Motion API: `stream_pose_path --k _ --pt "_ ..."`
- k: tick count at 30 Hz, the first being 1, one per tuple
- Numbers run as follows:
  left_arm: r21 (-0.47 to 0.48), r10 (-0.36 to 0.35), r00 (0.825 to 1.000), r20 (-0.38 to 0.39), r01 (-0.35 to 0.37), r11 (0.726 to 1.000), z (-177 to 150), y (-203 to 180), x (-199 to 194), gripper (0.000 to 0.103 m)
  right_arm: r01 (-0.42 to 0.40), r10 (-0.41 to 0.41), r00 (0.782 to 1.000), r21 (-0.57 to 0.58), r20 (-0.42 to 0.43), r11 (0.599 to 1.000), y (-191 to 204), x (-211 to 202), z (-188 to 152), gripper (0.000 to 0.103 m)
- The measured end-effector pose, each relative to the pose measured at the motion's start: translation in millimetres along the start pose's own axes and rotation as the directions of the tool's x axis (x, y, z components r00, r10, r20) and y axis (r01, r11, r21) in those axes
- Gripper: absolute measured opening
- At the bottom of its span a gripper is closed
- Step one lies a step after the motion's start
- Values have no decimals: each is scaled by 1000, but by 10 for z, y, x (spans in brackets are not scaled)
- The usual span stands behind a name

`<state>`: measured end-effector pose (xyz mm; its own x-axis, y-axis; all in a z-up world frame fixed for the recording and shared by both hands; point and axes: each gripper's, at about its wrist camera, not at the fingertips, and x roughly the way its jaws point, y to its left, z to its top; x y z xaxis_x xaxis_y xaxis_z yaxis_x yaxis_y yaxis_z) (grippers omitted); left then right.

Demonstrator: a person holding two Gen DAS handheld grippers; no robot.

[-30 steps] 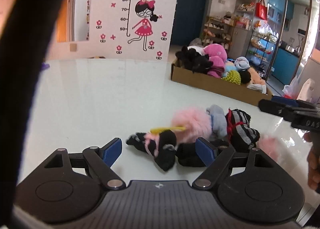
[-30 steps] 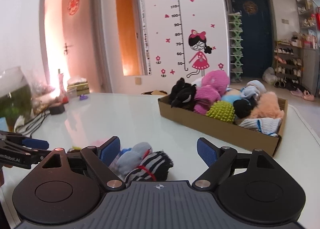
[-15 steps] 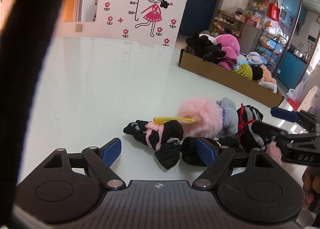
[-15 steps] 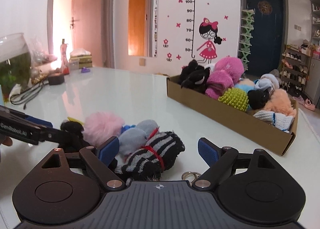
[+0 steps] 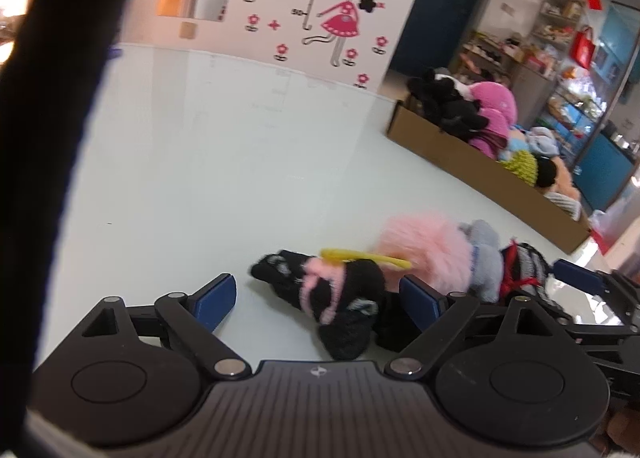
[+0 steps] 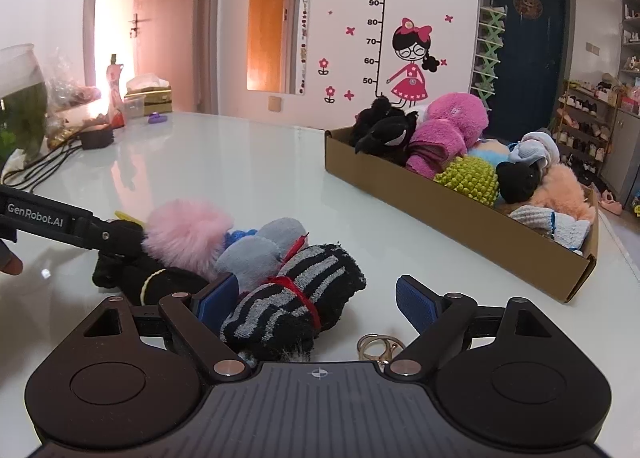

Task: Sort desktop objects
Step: 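Move the left tool over the black knit doll while the right tool moves over the striped knit doll, then grasp the black knit doll with the left tool while the right tool grasps the striped knit doll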

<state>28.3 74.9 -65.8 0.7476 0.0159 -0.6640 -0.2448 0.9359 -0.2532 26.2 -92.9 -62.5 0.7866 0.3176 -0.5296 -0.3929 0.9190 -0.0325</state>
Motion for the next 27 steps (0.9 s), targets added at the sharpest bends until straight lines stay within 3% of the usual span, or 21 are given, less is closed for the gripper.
stream_pose_path --k 7,21,27 --pt "-29 99 995 12 -98 995 21 324 -132 88 28 -27 1000 21 -13 999 -64 -8 -16 90" --pt "53 64 998 18 -65 997 -41 253 -196 87 15 -14 999 29 -33 999 -61 68 -14 90" --pt "100 93 995 37 -97 990 -33 178 -136 86 -11 12 999 36 -39 999 -60 112 7 89"
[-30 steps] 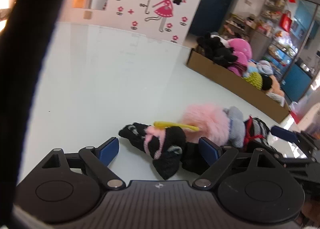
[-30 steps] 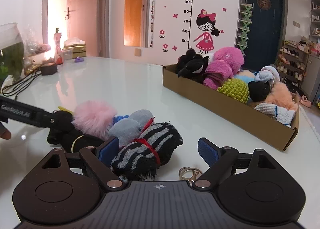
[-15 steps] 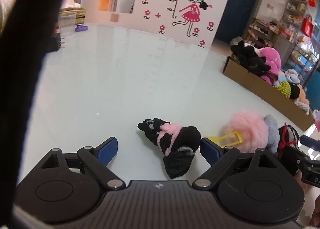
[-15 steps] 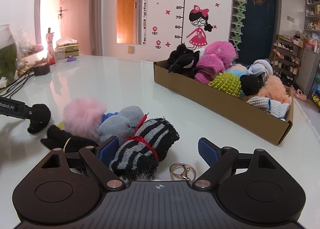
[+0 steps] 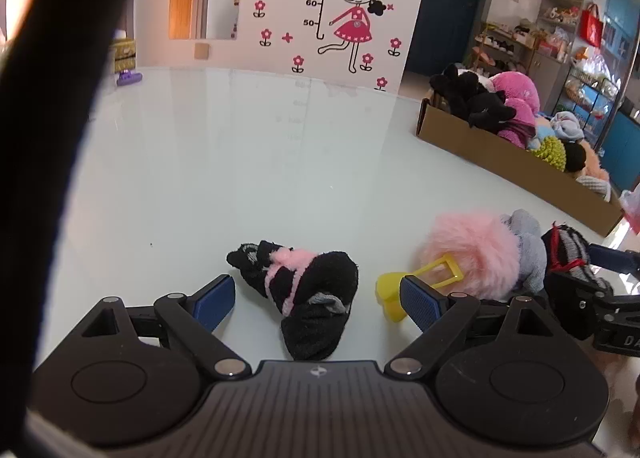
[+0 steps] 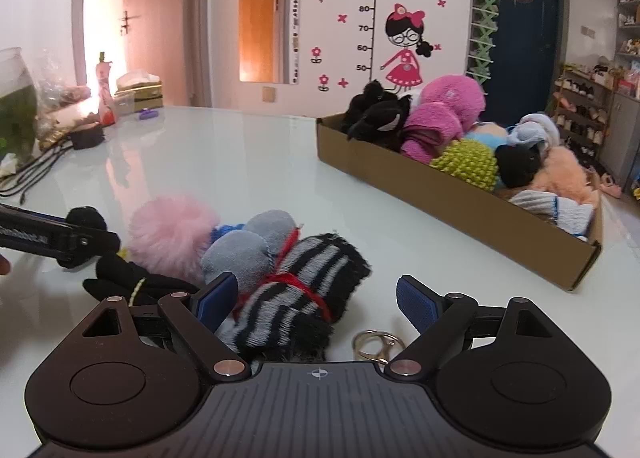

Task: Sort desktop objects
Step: 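Grasp the black knit doll with the left tool while the right tool grasps the striped knit doll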

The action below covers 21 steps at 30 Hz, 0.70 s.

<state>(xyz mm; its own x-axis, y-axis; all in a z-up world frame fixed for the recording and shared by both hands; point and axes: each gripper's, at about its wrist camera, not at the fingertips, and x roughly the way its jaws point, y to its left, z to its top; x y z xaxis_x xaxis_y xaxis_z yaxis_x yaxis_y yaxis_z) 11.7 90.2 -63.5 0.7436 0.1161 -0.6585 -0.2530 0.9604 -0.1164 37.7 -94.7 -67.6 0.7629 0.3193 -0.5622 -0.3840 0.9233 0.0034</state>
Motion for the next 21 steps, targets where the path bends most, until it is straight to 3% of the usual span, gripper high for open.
stream_pose_path --k 3,5,10,21 --pt "14 19 1000 13 -19 1000 6 0 5 79 -13 13 1000 7 -14 1000 -1 31 4 78" --pt "41 41 999 25 -42 998 23 -23 9 48 -29 30 999 23 -31 999 -21 54 7 60" --pt "38 9 999 34 -10 999 41 13 -1 44 -43 44 998 38 -40 998 -33 44 -2 55" --pt "52 18 994 108 -24 998 71 30 -218 43 -50 49 998 53 28 997 -69 -107 37 54"
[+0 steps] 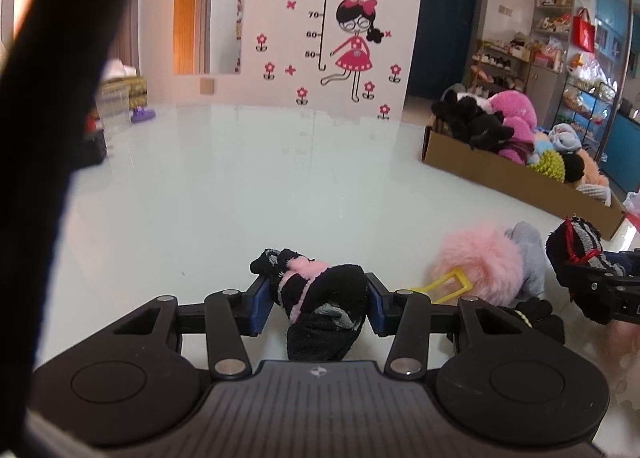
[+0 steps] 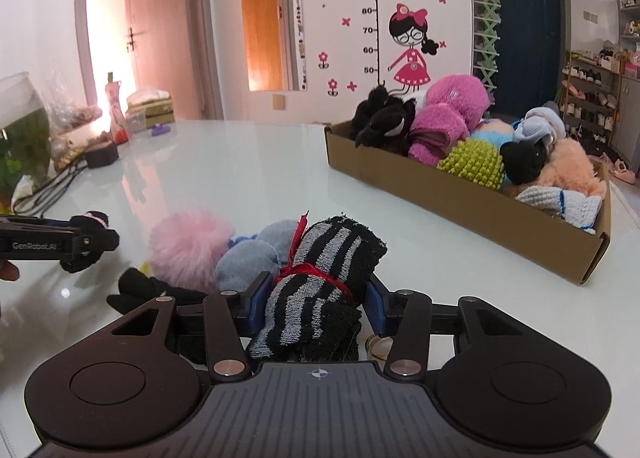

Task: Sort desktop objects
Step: 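Grasp the black knit doll with the left tool while the right tool grasps the striped knit doll, then lift the black knit doll with the left tool and carry it over the box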

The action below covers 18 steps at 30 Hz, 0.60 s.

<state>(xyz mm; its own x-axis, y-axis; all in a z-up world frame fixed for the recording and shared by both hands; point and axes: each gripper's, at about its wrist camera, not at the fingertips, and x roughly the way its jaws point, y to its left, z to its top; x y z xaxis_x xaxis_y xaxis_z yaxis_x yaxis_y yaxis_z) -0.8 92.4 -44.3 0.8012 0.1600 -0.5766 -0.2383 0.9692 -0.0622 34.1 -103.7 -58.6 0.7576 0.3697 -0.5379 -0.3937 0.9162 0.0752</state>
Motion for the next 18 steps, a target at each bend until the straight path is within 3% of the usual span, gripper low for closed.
stream_pose_path --k 7,13,18 --pt "22 -16 999 44 15 1000 106 -70 -170 44 6 -10 995 49 97 999 -122 -250 48 54" --pt "61 -61 994 93 55 997 294 -235 -316 44 -9 -17 977 123 211 992 -321 -577 139 54" --pt "77 -96 989 109 87 993 398 -379 -330 44 0 -46 965 177 257 984 -508 -735 207 54"
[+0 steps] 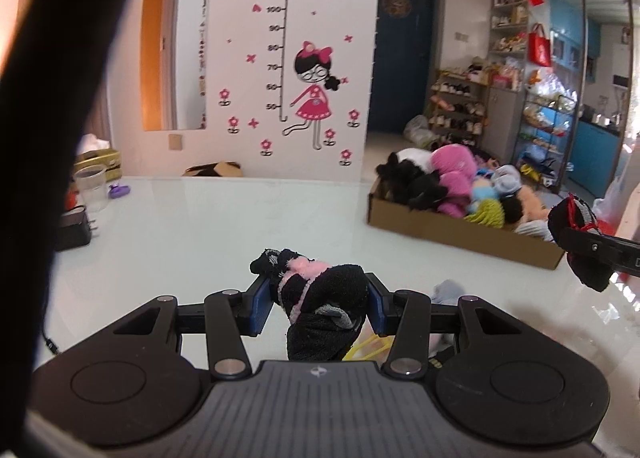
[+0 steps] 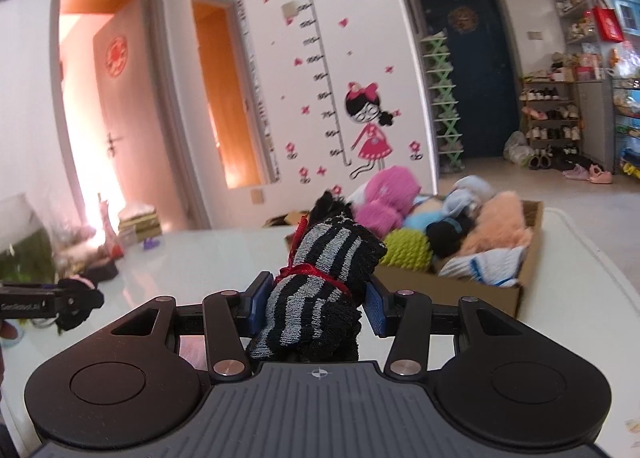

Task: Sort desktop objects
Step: 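Lift the black knit doll with the left tool and carry it over the box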

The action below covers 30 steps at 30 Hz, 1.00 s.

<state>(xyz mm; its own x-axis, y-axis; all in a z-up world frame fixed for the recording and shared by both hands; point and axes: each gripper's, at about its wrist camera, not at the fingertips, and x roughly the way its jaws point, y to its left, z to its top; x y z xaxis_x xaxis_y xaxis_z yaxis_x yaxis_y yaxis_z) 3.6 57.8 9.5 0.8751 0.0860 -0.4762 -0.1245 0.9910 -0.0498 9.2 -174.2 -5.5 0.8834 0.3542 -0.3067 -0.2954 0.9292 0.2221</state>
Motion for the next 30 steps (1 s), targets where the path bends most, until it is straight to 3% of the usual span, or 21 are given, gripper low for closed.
stream_pose_path --k 10,14,18,21,25,30 --pt "95 -132 991 33 129 987 339 -523 181 44 80 -83 993 30 87 996 -463 -301 463 55" --pt "136 -216 976 28 211 968 609 -816 437 44 142 -142 986 11 86 990 -756 -210 708 55" --pt "154 -324 946 2 319 935 959 -1107 871 44 178 -179 982 32 56 984 -1088 63 961 55" --pt "194 -364 931 -14 360 913 1139 -1334 1218 44 189 -191 981 60 26 980 -1320 332 1115 55" --pt "194 -373 926 -50 375 906 1124 -1504 1627 44 199 -199 980 104 -11 975 -1564 637 1061 55" --pt "195 -388 919 -76 395 898 900 -1569 1768 44 166 -162 986 109 -41 980 -1637 574 694 54"
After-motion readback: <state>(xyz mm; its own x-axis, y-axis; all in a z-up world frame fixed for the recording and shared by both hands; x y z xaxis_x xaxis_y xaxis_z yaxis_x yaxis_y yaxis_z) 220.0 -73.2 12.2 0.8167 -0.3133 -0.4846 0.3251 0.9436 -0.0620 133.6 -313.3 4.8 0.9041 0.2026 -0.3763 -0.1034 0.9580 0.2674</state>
